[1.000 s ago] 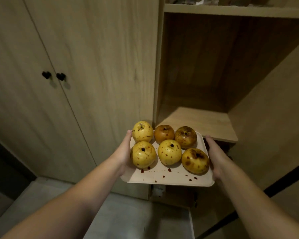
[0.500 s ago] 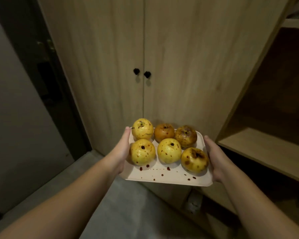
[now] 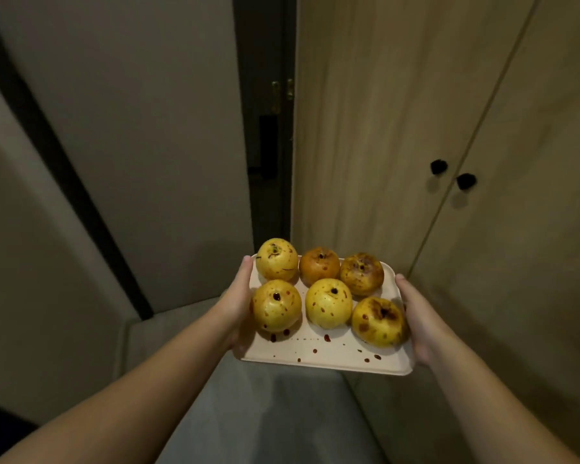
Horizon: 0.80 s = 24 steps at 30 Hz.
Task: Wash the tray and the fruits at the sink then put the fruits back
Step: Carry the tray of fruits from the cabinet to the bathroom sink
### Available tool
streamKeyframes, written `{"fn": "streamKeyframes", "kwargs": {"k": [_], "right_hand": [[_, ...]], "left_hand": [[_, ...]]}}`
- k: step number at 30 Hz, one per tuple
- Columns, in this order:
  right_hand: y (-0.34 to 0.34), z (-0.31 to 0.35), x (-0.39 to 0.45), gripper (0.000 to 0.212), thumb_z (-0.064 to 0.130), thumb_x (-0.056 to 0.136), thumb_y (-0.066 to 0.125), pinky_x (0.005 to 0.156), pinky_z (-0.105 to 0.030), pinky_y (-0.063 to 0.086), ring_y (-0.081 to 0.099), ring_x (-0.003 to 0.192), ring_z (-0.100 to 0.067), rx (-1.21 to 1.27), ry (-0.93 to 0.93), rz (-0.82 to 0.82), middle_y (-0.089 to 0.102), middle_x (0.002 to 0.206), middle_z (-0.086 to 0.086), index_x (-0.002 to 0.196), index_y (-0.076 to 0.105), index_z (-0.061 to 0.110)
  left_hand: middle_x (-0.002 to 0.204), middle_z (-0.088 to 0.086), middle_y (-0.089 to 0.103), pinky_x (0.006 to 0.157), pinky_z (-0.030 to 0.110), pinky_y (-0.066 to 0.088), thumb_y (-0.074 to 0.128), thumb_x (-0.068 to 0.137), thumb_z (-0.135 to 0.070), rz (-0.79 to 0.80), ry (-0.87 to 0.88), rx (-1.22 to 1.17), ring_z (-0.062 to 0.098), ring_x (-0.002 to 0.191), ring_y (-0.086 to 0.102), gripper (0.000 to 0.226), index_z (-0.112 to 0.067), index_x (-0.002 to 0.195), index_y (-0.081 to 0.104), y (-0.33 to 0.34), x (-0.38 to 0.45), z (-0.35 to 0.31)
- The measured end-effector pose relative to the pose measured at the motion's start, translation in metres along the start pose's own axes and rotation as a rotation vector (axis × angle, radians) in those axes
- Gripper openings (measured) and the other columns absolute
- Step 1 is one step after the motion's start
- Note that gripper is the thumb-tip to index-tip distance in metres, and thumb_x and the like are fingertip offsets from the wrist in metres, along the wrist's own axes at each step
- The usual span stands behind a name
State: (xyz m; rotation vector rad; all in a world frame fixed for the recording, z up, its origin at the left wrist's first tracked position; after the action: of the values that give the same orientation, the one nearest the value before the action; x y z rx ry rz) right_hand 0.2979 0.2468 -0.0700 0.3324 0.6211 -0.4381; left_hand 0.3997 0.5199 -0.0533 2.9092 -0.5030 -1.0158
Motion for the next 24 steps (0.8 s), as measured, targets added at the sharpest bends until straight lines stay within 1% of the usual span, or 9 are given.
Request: {"fn": "streamKeyframes", "kwargs": {"k": [2,6,8,10,13,16,19,20,24], "right_hand": [[0.023,0.011,0.022,0.077,0.079,0.089,0.044,0.101,-0.063,0.049,0.072,0.103,-0.043,-0.054,0.016,0.070,0.074,0.116,-0.020,0.136,0.064,0.021],[0.073,0.027,0.055,0.087,0.084,0.084,0.045,0.106,-0.066,0.043,0.069,0.110,-0.044,-0.218,0.041,0.180,0.072,0.120,-0.020,0.143,0.056,0.022],[0.099,0.029,0.063,0.088,0.087,0.081,0.044,0.107,-0.066,0.043,0.069,0.109,-0.042,-0.301,0.052,0.225,0.074,0.117,-0.018,0.139,0.060,0.024],[0.129,0.025,0.070,0.085,0.090,0.079,0.043,0.106,-0.066,0.043,0.068,0.110,-0.041,-0.380,0.064,0.257,0.074,0.117,-0.016,0.134,0.065,0.029],[0.181,0.011,0.072,0.083,0.090,0.078,0.043,0.109,-0.067,0.039,0.064,0.117,-0.041,-0.450,0.080,0.337,0.071,0.125,-0.014,0.135,0.064,0.034],[0.239,-0.014,0.064,0.079,0.089,0.080,0.043,0.108,-0.065,0.042,0.067,0.114,-0.040,-0.492,0.112,0.451,0.074,0.118,-0.014,0.130,0.069,0.033],[0.302,-0.042,0.049,0.075,0.086,0.082,0.045,0.107,-0.064,0.043,0.068,0.113,-0.041,-0.524,0.128,0.539,0.073,0.121,-0.014,0.131,0.068,0.034],[0.313,-0.047,0.046,0.074,0.086,0.082,0.045,0.107,-0.064,0.044,0.068,0.113,-0.041,-0.534,0.132,0.553,0.073,0.121,-0.014,0.131,0.067,0.035],[0.382,-0.086,0.021,0.072,0.085,0.083,0.044,0.104,-0.063,0.047,0.071,0.108,-0.040,-0.605,0.158,0.652,0.075,0.115,-0.015,0.124,0.072,0.033]], "left_hand": [[0.123,0.021,0.073,0.121,0.067,0.026,0.017,0.087,-0.093,-0.079,0.038,-0.072,0.042,0.131,0.057,0.099,-0.024,0.133,0.071,-0.020,0.002,-0.004],[0.121,0.021,0.074,0.119,0.062,0.035,0.017,0.091,-0.089,-0.193,0.098,-0.216,0.041,0.125,0.064,0.095,-0.023,0.124,0.077,-0.060,-0.007,-0.005],[0.123,0.019,0.074,0.114,0.058,0.041,0.017,0.092,-0.087,-0.232,0.118,-0.270,0.040,0.121,0.067,0.092,-0.024,0.126,0.076,-0.079,-0.015,0.000],[0.124,0.019,0.074,0.109,0.053,0.047,0.018,0.096,-0.083,-0.298,0.151,-0.311,0.038,0.118,0.069,0.087,-0.026,0.130,0.073,-0.104,-0.027,0.003],[0.121,0.019,0.075,0.106,0.053,0.050,0.018,0.097,-0.082,-0.425,0.175,-0.345,0.037,0.117,0.069,0.084,-0.027,0.132,0.070,-0.147,-0.053,0.013],[0.121,0.019,0.074,0.101,0.051,0.051,0.017,0.096,-0.083,-0.502,0.164,-0.392,0.038,0.119,0.067,0.087,-0.025,0.132,0.071,-0.191,-0.080,0.030],[0.122,0.021,0.074,0.110,0.059,0.046,0.017,0.095,-0.084,-0.601,0.161,-0.472,0.041,0.120,0.067,0.090,-0.023,0.132,0.071,-0.243,-0.112,0.055],[0.122,0.021,0.074,0.111,0.060,0.045,0.017,0.095,-0.084,-0.618,0.160,-0.479,0.042,0.119,0.067,0.090,-0.022,0.132,0.071,-0.253,-0.119,0.060],[0.122,0.023,0.073,0.110,0.064,0.046,0.026,0.091,-0.088,-0.728,0.137,-0.578,0.045,0.118,0.067,0.089,-0.023,0.129,0.073,-0.307,-0.163,0.092]]}}
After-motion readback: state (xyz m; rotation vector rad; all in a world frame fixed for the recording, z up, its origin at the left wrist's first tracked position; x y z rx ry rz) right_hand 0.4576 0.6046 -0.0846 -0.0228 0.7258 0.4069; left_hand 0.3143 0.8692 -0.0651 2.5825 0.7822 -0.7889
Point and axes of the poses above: each hand's wrist, its own x-axis towards the middle knuckle, its own y-axis out of the palm, z = x × y, the point moved 9 cm from there along x, towards the middle knuckle
